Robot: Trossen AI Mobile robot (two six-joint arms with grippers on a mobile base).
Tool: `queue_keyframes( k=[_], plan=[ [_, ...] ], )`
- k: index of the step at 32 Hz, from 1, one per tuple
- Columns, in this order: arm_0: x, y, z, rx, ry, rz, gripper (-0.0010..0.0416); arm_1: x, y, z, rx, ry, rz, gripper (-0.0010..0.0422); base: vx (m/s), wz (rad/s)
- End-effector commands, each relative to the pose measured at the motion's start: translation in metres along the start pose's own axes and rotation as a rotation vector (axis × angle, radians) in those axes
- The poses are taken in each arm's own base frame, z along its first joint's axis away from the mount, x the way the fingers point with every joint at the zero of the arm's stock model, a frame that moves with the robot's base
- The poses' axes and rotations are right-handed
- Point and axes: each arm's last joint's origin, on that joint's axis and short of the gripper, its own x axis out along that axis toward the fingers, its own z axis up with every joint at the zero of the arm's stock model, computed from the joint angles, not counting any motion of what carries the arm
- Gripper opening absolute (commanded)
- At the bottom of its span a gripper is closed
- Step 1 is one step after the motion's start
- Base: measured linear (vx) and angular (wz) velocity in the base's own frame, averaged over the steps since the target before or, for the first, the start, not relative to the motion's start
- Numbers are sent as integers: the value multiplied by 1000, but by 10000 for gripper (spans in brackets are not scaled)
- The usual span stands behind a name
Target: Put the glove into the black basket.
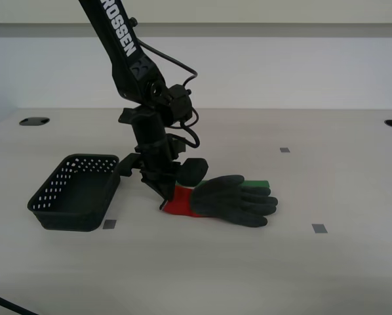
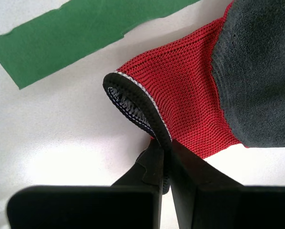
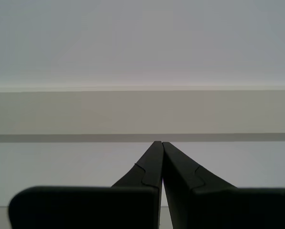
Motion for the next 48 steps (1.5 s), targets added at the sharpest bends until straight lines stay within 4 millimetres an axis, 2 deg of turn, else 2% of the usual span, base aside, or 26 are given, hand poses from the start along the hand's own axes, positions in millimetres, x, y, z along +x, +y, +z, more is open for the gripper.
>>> queue_keyframes(
  k=[1, 6, 11, 12, 13, 16, 18, 19, 20, 21, 25, 27, 28, 29, 32, 33, 34, 35, 37, 39, 44, 45, 48],
  plan=[
    [0, 0, 1, 0, -5, 0, 1, 0, 0, -1, 10, 13, -1, -3, 0, 0],
    [0, 0, 1, 0, -5, 0, 0, -2, 0, -6, 44, 60, 7, -1, 0, 0],
    [0, 0, 1, 0, -5, 0, 0, -25, -5, -1, 81, 36, 3, -1, 0, 0],
    [0, 0, 1, 0, -5, 0, 1, -41, -9, 3, 98, 9, -2, -1, 0, 0],
    [0, 0, 1, 0, -5, 0, 0, -46, -10, 3, 104, 2, -3, -1, 0, 0],
    [0, 0, 0, 0, 1, 0, 1, -80, -17, 7, 136, -47, -8, -1, 0, 0],
    [0, 0, 0, 0, 2, 0, 1, -90, -19, 8, 140, -66, -11, -1, 0, 0],
    [0, 0, 0, 0, 3, 0, 1, -110, -22, 8, 155, -99, -14, -1, 0, 0],
    [0, 0, 0, 0, 3, 0, 0, -115, -23, 8, 159, -106, -15, -1, 0, 0],
    [0, 0, 0, 0, 5, 0, 1, -130, -25, 6, 178, -121, -12, -1, 0, 0],
    [0, 0, -1, 0, 18, 0, 0, -156, -25, 3, 189, -151, 19, -1, 0, 0],
    [0, 0, -1, 0, 16, 0, 0, -174, -19, -1, 204, -152, 92, -1, 0, 0],
    [0, 0, -1, 0, 18, 0, 1, -178, -17, -2, 205, -152, 98, -1, 0, 0],
    [0, 0, -1, 0, 18, 0, 0, -192, -9, -6, 199, -157, 103, -1, 0, 0],
    [0, 0, -1, 0, 18, 0, 1, -215, 4, -11, 178, -180, 111, -1, 0, 0],
    [0, 0, -2, 0, 20, 1, 1, -230, 11, -14, 161, -204, 116, -1, 0, 0],
    [0, 0, -1, 0, 18, 0, 1, -235, 14, -16, 154, -214, 117, -1, 0, 0],
    [0, 0, -2, 0, 23, 0, 1, -251, 21, -20, 137, -252, 124, -1, 0, 0],
    [0, 0, -2, 0, 23, 1, 0, -261, 25, -24, 123, -274, 128, -1, 0, 0],
    [0, 0, -2, 0, 26, 0, 1, -289, 36, -39, 82, -305, 139, -1, 0, 0],
    [0, 0, -3, 0, 32, 0, 0, -327, 47, -65, 32, -359, 160, -1, 0, 0],
    [0, 0, -3, 0, 34, 0, 0, -340, 53, -76, 9, -376, 172, -1, 0, 0],
    [0, 0, -3, 0, 35, 0, 1, -348, 62, -88, -30, -359, 186, -1, 0, 0]
  ],
)
